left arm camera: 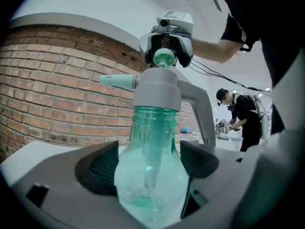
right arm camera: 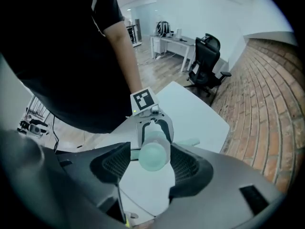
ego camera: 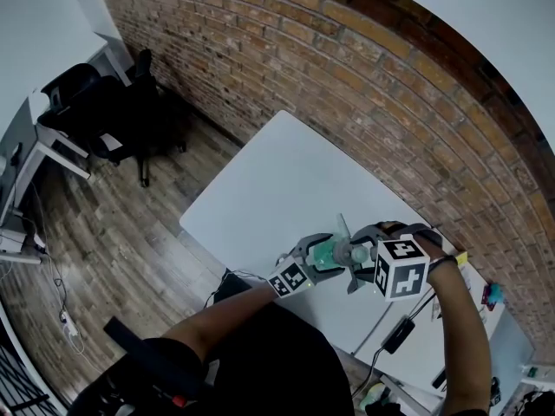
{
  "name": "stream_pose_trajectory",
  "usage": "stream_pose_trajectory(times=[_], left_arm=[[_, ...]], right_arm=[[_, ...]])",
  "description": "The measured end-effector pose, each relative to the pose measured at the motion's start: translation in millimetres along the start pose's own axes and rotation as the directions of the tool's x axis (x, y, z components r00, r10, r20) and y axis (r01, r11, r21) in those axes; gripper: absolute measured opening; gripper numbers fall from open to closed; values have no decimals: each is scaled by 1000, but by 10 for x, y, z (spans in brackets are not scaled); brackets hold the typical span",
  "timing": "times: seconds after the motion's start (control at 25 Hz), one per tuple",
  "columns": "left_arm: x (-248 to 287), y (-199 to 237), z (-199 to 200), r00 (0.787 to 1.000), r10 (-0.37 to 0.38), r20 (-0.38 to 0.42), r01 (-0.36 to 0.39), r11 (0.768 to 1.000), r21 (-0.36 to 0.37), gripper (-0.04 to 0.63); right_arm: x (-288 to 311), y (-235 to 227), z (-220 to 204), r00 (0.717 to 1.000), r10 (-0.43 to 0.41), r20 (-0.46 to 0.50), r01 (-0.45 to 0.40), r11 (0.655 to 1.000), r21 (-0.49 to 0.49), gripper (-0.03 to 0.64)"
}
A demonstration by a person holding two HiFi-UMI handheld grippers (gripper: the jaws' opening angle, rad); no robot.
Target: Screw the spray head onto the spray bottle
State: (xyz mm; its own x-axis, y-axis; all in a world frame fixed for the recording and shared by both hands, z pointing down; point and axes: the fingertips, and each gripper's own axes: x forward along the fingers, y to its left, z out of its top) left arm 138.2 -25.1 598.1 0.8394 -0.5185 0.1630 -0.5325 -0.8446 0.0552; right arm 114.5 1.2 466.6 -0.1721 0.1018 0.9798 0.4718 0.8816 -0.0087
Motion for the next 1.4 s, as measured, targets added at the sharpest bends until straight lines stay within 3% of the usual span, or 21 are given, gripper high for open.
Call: stream_pose_trajectory(times=[0.24, 0.48, 0.72, 1.0, 1.4], left_arm=[[8, 6, 0, 1000, -1, -6, 1, 1000, -1, 383], [10, 3, -7, 1000, -6, -10, 6, 1000, -2, 383], [1, 10, -9, 1000, -6, -13, 6, 1000, -2, 383], [7, 6, -11, 999, -27, -34, 28, 1000, 1, 383], [7, -13, -14, 995, -75, -64, 76, 997, 11, 383]], right_arm=[[59, 1, -113, 992, -18, -121, -5, 983, -186, 261], [148, -51, -132, 981, -82, -177, 5, 918, -397, 261], [253, -75, -153, 974, -54, -221, -51, 894, -444, 261], [319, -50, -197, 965, -25, -262, -124, 836, -534, 261], [347, -8, -219, 964, -20, -264, -149, 783, -604, 261]])
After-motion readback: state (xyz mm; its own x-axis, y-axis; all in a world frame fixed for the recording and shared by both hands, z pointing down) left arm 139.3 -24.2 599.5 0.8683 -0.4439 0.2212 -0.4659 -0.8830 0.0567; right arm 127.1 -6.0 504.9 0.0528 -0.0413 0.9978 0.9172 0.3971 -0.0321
